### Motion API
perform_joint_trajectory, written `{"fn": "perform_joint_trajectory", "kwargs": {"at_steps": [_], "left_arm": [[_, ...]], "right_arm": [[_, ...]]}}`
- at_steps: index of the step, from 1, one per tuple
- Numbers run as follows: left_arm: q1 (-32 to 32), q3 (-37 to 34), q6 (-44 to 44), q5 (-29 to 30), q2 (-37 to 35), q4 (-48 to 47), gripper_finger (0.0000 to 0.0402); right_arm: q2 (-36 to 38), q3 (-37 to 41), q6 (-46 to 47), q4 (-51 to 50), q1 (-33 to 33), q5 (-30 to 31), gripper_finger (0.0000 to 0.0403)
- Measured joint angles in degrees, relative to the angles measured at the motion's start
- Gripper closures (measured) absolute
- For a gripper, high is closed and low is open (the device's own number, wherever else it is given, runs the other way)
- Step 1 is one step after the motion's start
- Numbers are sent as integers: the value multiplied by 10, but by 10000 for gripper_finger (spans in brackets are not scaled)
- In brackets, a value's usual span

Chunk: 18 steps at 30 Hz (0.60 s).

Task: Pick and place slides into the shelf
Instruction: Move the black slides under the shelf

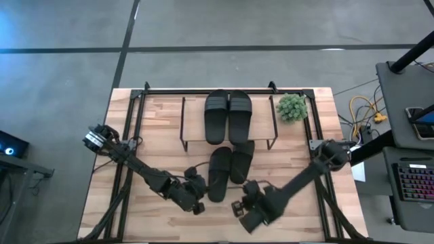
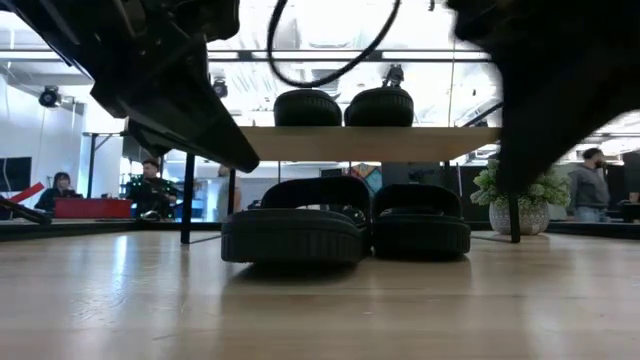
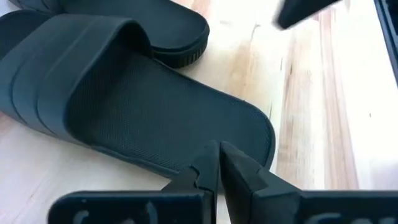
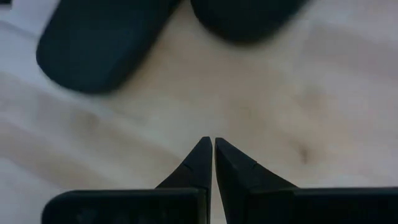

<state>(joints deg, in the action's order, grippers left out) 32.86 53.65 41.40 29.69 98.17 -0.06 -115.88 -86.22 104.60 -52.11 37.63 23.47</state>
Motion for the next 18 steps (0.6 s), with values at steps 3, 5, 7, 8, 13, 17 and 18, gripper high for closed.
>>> {"fn": "perform_joint_trajectory", "kwargs": {"at_steps": [3,5,7,8,13,17,18], "left_arm": [[1,0,0,-5,0,14,401],[5,0,-1,-8,0,26,401],[11,0,0,-12,0,33,401],[14,0,0,-12,0,35,401],[24,-2,-1,-13,0,56,401],[25,-1,1,-16,14,57,401],[26,-1,2,-23,18,60,401]], "right_arm": [[16,33,-51,36,-33,1,390],[22,52,-71,55,-47,1,390],[28,67,-82,64,-54,1,390],[29,73,-85,64,-57,2,390],[28,92,-97,66,-70,11,390],[26,112,-97,91,-77,14,390],[27,114,-97,95,-76,19,390]]}}
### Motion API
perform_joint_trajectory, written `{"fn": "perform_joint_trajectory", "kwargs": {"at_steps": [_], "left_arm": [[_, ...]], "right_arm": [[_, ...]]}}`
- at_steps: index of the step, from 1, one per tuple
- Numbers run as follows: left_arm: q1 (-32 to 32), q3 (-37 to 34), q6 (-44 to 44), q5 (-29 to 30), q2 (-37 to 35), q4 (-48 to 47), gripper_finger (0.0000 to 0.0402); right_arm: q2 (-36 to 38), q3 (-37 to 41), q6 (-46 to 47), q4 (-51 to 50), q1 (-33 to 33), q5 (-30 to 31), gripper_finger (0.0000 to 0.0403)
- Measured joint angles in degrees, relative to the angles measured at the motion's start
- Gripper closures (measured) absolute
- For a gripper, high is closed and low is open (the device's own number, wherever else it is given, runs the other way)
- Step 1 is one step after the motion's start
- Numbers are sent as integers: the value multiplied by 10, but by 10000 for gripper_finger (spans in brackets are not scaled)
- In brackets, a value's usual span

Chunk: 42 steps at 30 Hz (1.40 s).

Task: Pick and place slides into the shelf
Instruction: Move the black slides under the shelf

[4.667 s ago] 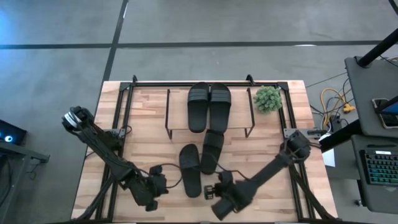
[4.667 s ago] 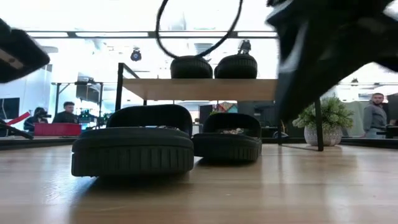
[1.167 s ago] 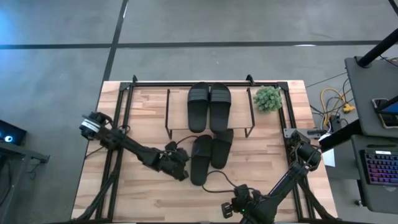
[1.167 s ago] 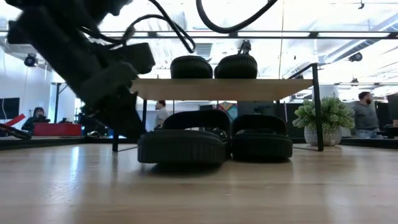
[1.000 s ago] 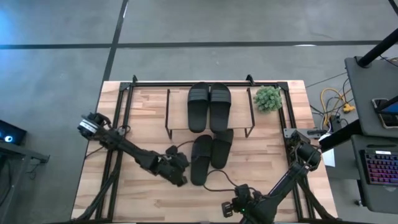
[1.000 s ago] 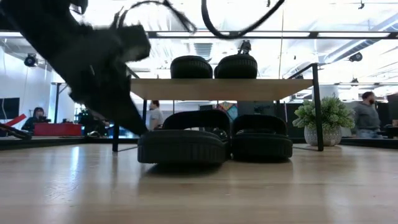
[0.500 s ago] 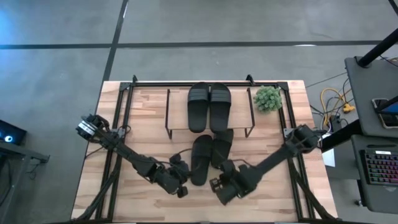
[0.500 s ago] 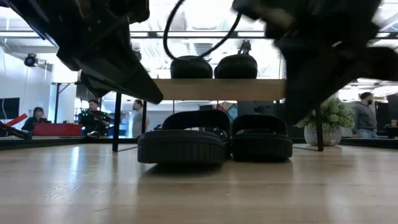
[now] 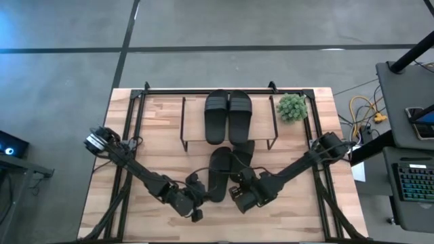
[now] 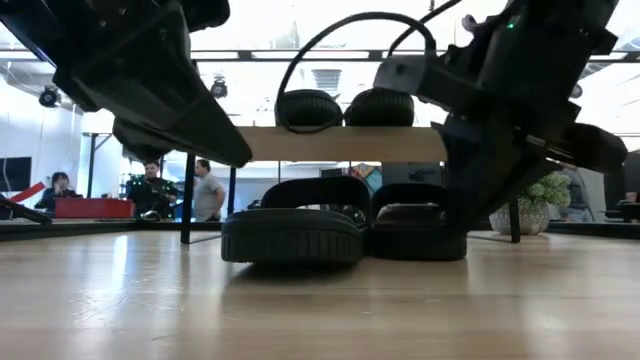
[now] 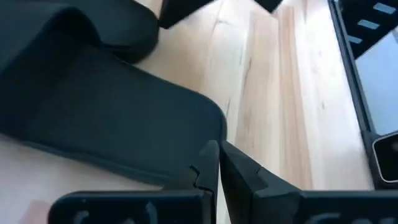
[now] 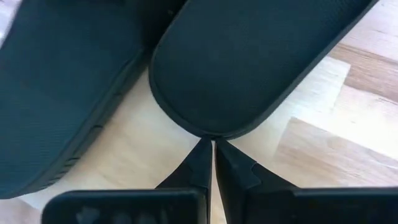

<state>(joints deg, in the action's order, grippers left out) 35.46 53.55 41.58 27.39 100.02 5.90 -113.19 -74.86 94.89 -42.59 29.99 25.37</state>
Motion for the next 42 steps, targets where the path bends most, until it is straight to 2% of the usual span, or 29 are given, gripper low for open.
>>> {"fn": "perform_joint_trajectory", "kwargs": {"at_steps": [3,10,15,26,37,42], "left_arm": [[2,4,0,-23,19,31,401],[4,21,1,-30,63,103,401],[2,42,0,-33,90,101,401],[2,62,-1,-40,106,99,401],[-7,61,-5,-35,106,96,401],[-14,61,-5,-35,106,96,401]], "right_arm": [[5,-6,0,-4,1,13,390],[21,-28,-15,-8,4,36,390],[20,-21,-32,-25,-11,38,390],[-10,7,-80,15,-35,4,390],[-5,2,-6,12,37,-18,390],[-5,2,18,10,52,-6,390]]}}
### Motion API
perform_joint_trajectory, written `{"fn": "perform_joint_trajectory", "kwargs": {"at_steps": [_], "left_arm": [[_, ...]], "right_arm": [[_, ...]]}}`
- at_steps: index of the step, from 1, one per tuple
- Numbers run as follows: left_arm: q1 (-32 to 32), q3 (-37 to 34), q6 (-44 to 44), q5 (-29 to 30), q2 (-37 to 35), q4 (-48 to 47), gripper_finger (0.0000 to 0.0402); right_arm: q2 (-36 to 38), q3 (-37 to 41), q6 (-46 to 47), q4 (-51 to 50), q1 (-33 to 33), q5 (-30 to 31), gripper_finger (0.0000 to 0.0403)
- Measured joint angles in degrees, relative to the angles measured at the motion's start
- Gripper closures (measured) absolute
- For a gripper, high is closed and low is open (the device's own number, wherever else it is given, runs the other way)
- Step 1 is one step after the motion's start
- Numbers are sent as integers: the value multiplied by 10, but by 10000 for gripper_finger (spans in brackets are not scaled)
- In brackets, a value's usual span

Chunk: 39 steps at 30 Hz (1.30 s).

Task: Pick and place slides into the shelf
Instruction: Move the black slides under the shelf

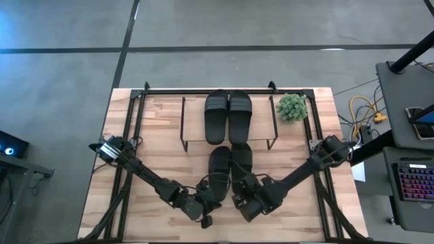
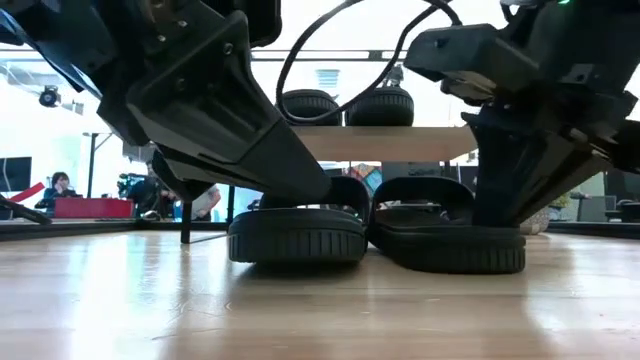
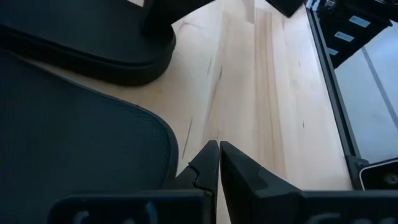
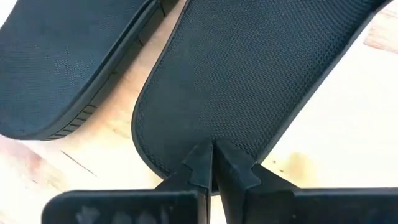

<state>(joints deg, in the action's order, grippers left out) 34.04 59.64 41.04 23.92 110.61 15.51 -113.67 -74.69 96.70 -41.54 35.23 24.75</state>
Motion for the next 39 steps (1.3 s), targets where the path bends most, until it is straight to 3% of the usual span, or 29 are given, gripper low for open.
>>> {"fn": "perform_joint_trajectory", "kwargs": {"at_steps": [10,21,35,39], "left_arm": [[6,2,0,-12,-7,-7,401],[12,-4,-36,-7,-8,-58,401],[-75,-11,-104,-18,-8,-56,401],[-67,-11,-99,-25,-8,-56,401]], "right_arm": [[19,-35,-11,-16,19,47,390],[19,-64,13,-16,64,53,390],[19,-54,56,-16,74,47,390],[19,-47,64,-6,74,4,390]]}}
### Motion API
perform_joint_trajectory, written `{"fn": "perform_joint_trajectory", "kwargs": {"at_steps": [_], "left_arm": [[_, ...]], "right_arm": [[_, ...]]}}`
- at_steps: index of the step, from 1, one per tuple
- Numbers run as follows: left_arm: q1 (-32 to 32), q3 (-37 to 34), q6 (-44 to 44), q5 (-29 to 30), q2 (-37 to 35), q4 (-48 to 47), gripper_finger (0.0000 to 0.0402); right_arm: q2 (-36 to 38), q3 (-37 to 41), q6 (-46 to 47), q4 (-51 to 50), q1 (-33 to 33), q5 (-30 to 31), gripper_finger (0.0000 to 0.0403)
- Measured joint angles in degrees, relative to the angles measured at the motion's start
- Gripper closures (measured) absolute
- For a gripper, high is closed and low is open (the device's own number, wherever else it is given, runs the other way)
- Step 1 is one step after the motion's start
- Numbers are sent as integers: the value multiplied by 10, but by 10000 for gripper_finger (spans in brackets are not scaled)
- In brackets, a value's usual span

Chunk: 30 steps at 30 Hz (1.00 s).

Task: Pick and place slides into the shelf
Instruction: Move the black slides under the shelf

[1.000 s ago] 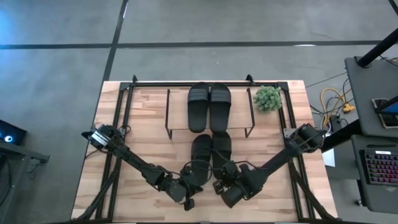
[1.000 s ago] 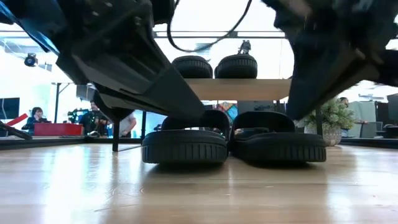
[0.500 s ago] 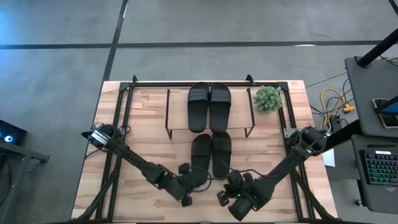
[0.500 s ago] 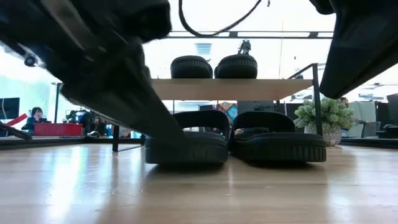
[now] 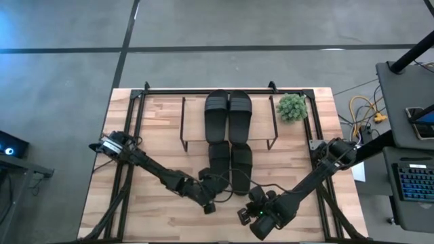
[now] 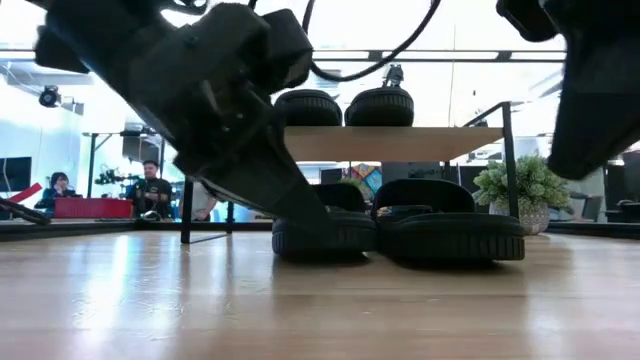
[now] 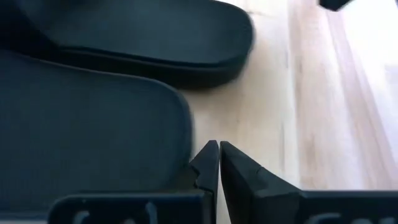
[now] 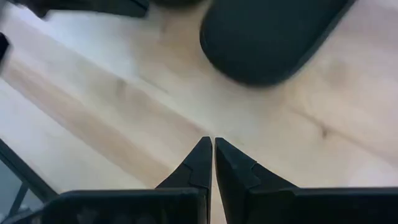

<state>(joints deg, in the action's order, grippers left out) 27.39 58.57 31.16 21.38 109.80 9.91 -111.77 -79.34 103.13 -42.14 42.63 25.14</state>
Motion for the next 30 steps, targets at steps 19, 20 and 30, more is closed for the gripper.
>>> {"fn": "perform_joint_trajectory", "kwargs": {"at_steps": [19,20,30], "left_arm": [[98,4,60,22,-32,-36,401],[101,4,60,27,-34,-37,401],[106,3,60,39,-43,-45,401]], "right_arm": [[0,143,-38,219,-56,-16,390],[0,147,-39,220,-60,-16,390],[2,162,-62,217,-88,-13,390]]}}
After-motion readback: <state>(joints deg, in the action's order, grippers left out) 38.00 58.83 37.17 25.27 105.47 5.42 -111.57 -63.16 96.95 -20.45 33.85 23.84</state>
